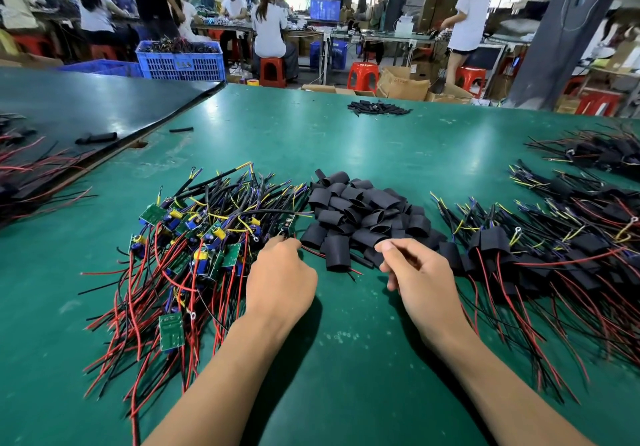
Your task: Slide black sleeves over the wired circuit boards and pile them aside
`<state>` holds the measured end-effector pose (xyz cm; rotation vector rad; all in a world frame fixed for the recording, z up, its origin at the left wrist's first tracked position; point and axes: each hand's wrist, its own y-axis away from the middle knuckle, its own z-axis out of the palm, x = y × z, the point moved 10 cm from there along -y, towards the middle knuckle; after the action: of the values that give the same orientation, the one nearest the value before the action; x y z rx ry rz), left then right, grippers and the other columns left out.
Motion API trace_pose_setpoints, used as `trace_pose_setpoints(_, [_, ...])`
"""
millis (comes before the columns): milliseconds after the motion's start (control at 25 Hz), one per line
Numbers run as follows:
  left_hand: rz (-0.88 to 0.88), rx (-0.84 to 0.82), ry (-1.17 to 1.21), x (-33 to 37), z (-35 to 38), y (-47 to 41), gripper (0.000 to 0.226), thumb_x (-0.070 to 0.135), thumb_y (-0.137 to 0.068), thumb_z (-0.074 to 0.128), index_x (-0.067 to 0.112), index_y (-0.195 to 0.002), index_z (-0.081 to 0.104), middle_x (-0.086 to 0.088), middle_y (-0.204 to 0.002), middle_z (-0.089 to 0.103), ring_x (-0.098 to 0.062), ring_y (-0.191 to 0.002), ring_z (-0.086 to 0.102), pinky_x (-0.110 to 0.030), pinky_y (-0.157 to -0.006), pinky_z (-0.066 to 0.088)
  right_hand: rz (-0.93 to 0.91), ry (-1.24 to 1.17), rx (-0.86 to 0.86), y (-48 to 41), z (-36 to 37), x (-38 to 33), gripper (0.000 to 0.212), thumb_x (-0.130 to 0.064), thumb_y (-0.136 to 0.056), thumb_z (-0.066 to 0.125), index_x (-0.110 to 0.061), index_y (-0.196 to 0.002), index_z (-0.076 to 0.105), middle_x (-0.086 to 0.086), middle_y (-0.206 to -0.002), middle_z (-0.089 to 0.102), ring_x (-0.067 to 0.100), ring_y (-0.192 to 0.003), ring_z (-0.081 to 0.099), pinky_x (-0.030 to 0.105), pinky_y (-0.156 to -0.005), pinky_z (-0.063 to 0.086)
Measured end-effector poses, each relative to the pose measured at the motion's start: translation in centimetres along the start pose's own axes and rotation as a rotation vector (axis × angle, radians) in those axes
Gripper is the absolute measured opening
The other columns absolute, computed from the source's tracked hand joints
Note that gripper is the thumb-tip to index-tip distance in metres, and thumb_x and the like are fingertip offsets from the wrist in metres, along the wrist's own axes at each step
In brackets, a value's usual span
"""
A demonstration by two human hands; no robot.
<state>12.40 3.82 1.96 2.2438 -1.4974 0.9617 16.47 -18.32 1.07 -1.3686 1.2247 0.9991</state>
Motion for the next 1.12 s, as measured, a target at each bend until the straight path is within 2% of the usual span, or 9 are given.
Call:
trace_pose_setpoints(160, [0.009, 0.047, 0.187, 0.2, -0.6, -0.2, 0.04, -0.001, -0.091, 0.049, 0.011, -0.123, 0.068, -0.008, -0.122, 0.068, -0.021, -0.101, 0.067, -0.026, -0.086, 0.049, 0.001, 0.005, -0.009, 0.1, 0.1, -0.2, 0.015, -0.019, -0.095, 0.063, -0.019, -0.085, 0.074, -0.008, -0.062, 0.062, 0.008, -0.049, 0.049, 0.014, -0.051, 0.041])
trace_pose_setpoints(200, [0.006, 0.057, 0.265, 0.1, -0.7, -0.3, 0.035, 0.001, -0.092, 0.052, 0.014, -0.118, 0.072, -0.005, -0.109, 0.073, -0.011, -0.079, 0.069, -0.02, -0.071, 0.051, 0.003, 0.006, -0.01, 0.1, 0.1, -0.2, 0.015, -0.019, -0.095, 0.063, -0.018, -0.085, 0.074, -0.008, -0.062, 0.062, 0.008, -0.049, 0.049, 0.013, -0.051, 0.041])
trace_pose_setpoints(280, [-0.032, 0.073, 0.42, -0.3, -0.8, -0.2, 0.026, 0.004, -0.091, 0.06, 0.02, -0.102, 0.077, 0.007, -0.071, 0.071, -0.004, -0.037, 0.045, -0.015, -0.042, 0.036, 0.003, 0.008, -0.015, 0.1, 0.1, -0.3, 0.015, -0.019, -0.095, 0.063, -0.018, -0.085, 0.074, -0.007, -0.063, 0.063, 0.007, -0.05, 0.049, 0.012, -0.052, 0.041])
trace_pose_setpoints(400, [-0.098, 0.087, 0.684, -0.5, -0.7, 0.2, 0.021, 0.006, -0.09, 0.064, 0.023, -0.092, 0.077, 0.015, -0.045, 0.054, -0.008, -0.034, 0.032, -0.016, -0.039, 0.028, -0.006, 0.001, -0.041, 0.2, 0.4, -0.4, 0.014, -0.019, -0.094, 0.064, -0.019, -0.086, 0.075, -0.007, -0.064, 0.065, 0.003, -0.052, 0.051, 0.01, -0.051, 0.041])
trace_pose_setpoints(600, [-0.033, -0.061, 0.962, 2.2, 0.4, 1.6, 0.02, 0.004, -0.095, 0.06, 0.017, -0.095, 0.075, -0.003, -0.051, 0.057, -0.013, -0.034, 0.04, -0.019, -0.037, 0.032, -0.013, -0.113, -0.146, 0.2, 1.6, -0.6, 0.011, -0.028, -0.095, 0.066, -0.022, -0.094, 0.076, 0.001, -0.08, 0.075, 0.01, -0.055, 0.057, 0.016, -0.053, 0.044])
trace_pose_setpoints(720, [0.157, -0.24, 0.726, 5.0, 2.0, 3.5, 0.022, 0.008, -0.097, 0.058, 0.023, -0.099, 0.075, 0.009, -0.044, 0.057, -0.012, -0.029, 0.044, -0.018, -0.037, 0.035, 0.092, -0.356, -0.249, 0.3, 3.0, -0.4, 0.021, -0.045, -0.089, 0.067, -0.028, -0.096, 0.078, 0.001, -0.088, 0.076, 0.012, -0.068, 0.064, 0.019, -0.057, 0.049])
trace_pose_setpoints(880, [0.319, -0.416, 0.553, 7.0, 3.9, 5.6, 0.041, 0.008, -0.096, 0.057, 0.045, -0.084, 0.072, 0.021, -0.063, 0.066, -0.01, -0.03, 0.05, -0.015, -0.038, 0.036, 0.101, -0.368, -0.198, -0.1, 2.2, 0.1, 0.008, -0.021, -0.089, 0.072, -0.019, -0.094, 0.078, 0.01, -0.093, 0.077, 0.016, -0.082, 0.071, 0.02, -0.069, 0.054])
trace_pose_setpoints(1040, [0.215, -0.333, 0.717, 5.7, 3.1, 4.4, 0.022, 0.013, -0.094, 0.064, 0.03, -0.087, 0.076, 0.009, -0.047, 0.061, -0.014, -0.03, 0.046, -0.014, -0.039, 0.033, 0.162, -0.388, -0.062, -0.4, 1.1, 0.8, 0.018, -0.019, -0.098, 0.061, -0.011, -0.091, 0.075, 0.011, -0.09, 0.077, 0.016, -0.072, 0.069, 0.022, -0.061, 0.054])
trace_pose_setpoints(1120, [0.13, -0.274, 0.849, 4.6, 2.6, 3.4, 0.018, 0.011, -0.093, 0.064, 0.022, -0.084, 0.076, 0.005, -0.065, 0.07, -0.016, -0.031, 0.045, -0.016, -0.039, 0.033, 0.208, -0.418, 0.055, -0.7, -0.1, 1.2, 0.023, -0.023, -0.102, 0.055, -0.01, -0.089, 0.069, 0.008, -0.082, 0.076, 0.012, -0.055, 0.062, 0.02, -0.05, 0.049])
